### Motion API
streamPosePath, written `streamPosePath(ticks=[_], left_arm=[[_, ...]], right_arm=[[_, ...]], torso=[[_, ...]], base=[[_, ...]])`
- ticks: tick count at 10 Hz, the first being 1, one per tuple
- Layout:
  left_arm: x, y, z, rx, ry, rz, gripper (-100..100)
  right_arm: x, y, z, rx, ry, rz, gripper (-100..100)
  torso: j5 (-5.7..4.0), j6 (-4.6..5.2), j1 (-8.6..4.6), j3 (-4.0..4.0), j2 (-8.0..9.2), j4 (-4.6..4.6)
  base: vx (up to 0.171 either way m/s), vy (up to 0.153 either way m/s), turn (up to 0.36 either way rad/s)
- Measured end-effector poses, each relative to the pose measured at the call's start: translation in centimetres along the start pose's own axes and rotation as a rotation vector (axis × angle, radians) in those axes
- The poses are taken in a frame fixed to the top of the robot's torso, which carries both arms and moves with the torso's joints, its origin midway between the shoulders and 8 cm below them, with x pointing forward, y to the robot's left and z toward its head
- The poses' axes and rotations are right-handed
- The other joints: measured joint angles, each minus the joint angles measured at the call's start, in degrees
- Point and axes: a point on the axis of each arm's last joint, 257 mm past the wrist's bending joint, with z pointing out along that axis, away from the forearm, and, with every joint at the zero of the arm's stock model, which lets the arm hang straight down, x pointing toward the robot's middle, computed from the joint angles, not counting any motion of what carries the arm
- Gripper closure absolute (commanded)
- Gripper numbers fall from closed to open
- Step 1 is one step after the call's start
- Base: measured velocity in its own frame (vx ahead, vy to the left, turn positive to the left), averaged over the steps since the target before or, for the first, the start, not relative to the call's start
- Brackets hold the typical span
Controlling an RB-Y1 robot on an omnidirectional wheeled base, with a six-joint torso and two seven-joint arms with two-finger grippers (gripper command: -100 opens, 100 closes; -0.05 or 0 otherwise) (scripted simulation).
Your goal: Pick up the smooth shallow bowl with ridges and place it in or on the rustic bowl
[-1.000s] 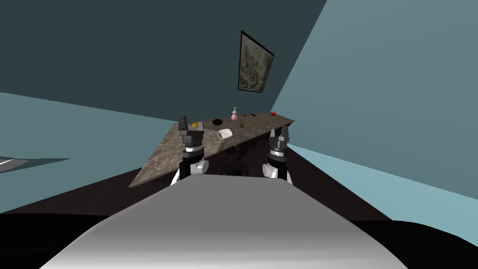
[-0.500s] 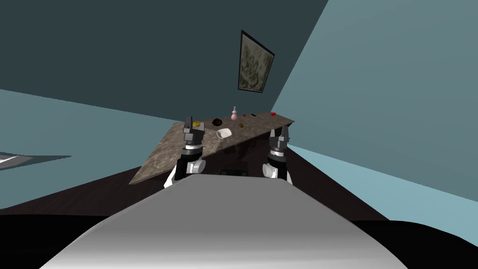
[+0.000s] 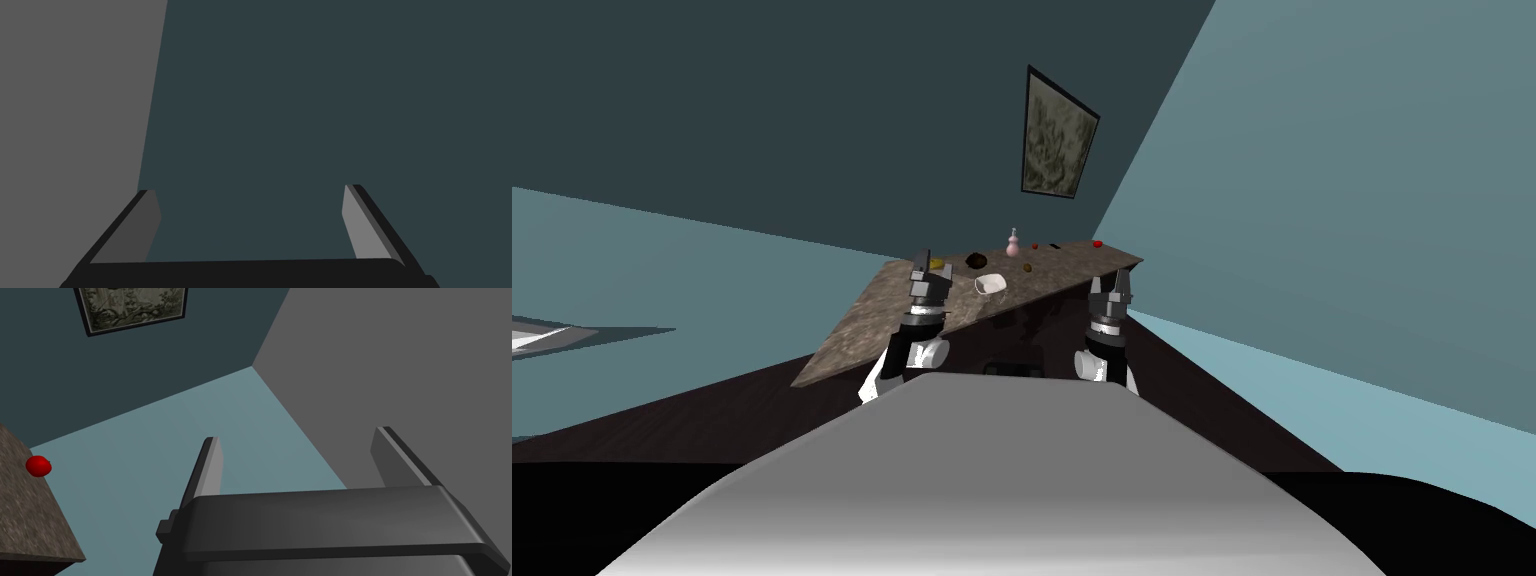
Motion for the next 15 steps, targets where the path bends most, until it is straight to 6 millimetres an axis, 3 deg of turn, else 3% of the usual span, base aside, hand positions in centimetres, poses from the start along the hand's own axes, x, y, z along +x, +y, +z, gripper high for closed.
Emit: streamPosePath(ticks=[15], left_arm=[[-1.6, 7.1, 1.1, -0.282, 0.012, -0.079, -100]], right_arm=[[0.0, 0.0, 0.0, 0.0, 0.0, 0.0, 0]], torso=[[-0.01, -0.01, -0.04, -0.06, -0.1, -0.02]], base=[[-0.012, -0.042, 0.018]])
